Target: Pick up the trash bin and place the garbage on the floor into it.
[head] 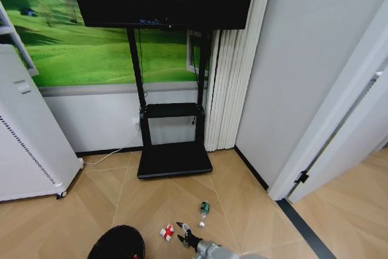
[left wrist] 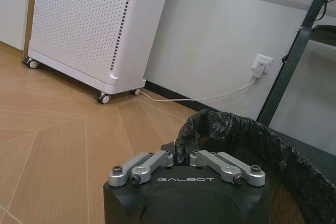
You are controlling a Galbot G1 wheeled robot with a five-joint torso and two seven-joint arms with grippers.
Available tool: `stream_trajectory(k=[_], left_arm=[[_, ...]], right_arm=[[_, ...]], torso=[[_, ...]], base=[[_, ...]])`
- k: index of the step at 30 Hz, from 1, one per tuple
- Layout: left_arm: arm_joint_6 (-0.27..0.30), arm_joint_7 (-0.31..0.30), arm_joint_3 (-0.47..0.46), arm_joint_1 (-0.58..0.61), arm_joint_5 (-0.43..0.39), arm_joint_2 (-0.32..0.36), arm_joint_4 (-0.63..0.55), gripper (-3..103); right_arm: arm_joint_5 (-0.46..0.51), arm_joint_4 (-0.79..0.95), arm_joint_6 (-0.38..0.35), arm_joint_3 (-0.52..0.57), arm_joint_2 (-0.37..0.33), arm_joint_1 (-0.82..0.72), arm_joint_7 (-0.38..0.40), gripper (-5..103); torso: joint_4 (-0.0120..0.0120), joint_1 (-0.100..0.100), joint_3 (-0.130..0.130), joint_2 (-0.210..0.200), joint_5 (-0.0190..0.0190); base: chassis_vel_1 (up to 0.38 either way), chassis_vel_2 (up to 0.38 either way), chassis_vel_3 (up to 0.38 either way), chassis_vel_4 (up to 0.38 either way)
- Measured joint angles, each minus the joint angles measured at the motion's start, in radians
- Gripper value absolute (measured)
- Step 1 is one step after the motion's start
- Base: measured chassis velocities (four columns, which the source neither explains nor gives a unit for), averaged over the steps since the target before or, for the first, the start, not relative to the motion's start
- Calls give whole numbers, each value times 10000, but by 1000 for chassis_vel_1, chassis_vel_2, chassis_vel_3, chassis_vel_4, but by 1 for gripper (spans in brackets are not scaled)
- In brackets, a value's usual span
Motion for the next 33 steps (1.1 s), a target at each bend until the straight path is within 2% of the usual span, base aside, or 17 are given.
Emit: stream_trajectory(k=[1,3,4,5,6,8,10,13,15,17,18,20,27,28,33], left_arm=[[0,0,0,0,0,0,0,8],[-1,36,5,-6,-12,0,13,8],[-1,36,5,-6,-12,0,13,8],[-3,52,13,-12,-24,1,30,8],[-3,68,18,-23,-32,-7,38,8],[-4,76,27,-25,-37,-12,38,8],[-5,102,58,-38,-47,-39,50,8],[-8,120,66,-52,-47,-62,75,8],[-10,126,68,-52,-47,-63,81,8],[-15,159,67,-52,-56,-52,90,8],[-15,159,67,-52,-56,-52,90,8],[-16,191,65,-53,-71,-52,97,8],[-12,232,92,-85,-90,-74,106,8],[-9,231,93,-86,-89,-85,107,8],[0,231,90,-91,-95,-69,118,8]], right_arm=[[0,0,0,0,0,0,0,71],[5,-36,-7,-6,-7,7,-61,60],[5,-36,-7,-6,-7,7,-61,60],[11,-45,13,-5,-8,23,-102,51],[21,-45,42,-3,-8,29,-119,48],[31,-45,51,-1,-8,29,-122,48],[47,-42,54,1,-7,28,-122,38],[62,-33,52,3,-6,28,-116,33],[64,-16,52,9,-6,29,-112,36],[31,50,143,6,-3,30,-116,44],[31,50,143,6,-3,30,-116,44],[-3,68,198,-7,-1,-1,-116,56],[-69,134,228,-5,0,9,-71,66],[-141,183,216,0,0,22,-28,72],[-599,421,11,-4,0,33,279,76]], torso=[[0,0,0,0,0],[-1,0,0,-2,0],[-1,0,0,-2,0],[-2,0,1,-2,-1],[-2,0,0,-2,-1],[-2,0,1,-2,-1],[-2,1,0,-2,0],[-2,0,0,-2,0],[-1,0,-1,-2,0],[-1,0,-1,-2,1],[-1,0,-1,-2,1],[-2,0,-1,-2,0],[-3,0,-3,-1,-3],[-3,0,-3,0,-3],[-2,0,-1,0,0]], base=[[0,0,0,0],[0,0,0,0],[0,0,0,0],[0,0,0,0],[0,0,0,0],[0,0,0,0],[0,0,0,0],[0,0,0,0],[0,0,0,0],[0,0,0,0],[0,0,0,0],[0,0,0,0],[0,0,0,0],[0,0,0,0],[0,0,0,0]])
